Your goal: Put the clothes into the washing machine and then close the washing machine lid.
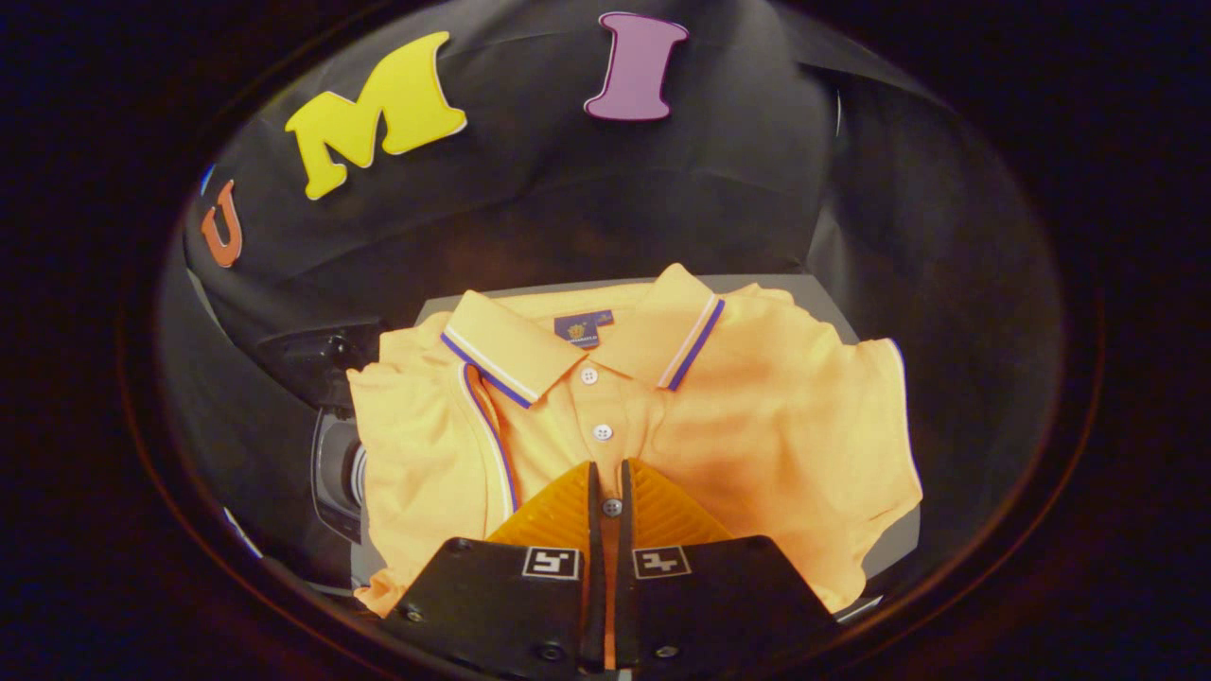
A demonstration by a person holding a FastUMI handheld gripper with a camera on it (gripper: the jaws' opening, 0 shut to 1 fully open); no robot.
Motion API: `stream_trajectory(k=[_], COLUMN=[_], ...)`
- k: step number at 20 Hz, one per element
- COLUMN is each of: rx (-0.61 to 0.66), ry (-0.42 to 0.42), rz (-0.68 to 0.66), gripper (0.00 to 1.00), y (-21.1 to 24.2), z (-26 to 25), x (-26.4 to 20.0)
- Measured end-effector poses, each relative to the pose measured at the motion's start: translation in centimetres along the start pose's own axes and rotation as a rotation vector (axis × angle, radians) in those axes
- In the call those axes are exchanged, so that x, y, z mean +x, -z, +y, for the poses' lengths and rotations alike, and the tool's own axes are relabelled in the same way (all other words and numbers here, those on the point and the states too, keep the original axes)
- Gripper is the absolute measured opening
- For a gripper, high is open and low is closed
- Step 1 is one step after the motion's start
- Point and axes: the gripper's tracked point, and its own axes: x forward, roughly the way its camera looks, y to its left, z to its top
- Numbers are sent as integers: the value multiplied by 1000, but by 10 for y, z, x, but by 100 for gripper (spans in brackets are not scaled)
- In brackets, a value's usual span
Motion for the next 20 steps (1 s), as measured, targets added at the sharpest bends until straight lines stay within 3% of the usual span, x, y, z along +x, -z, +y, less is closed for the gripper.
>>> stream_trajectory(k=[7,20], rx=[-29,-110], ry=[75,60], rz=[-82,-196], gripper=[7,7], y=[-29,-73], z=[2,51], x=[-34,-105])
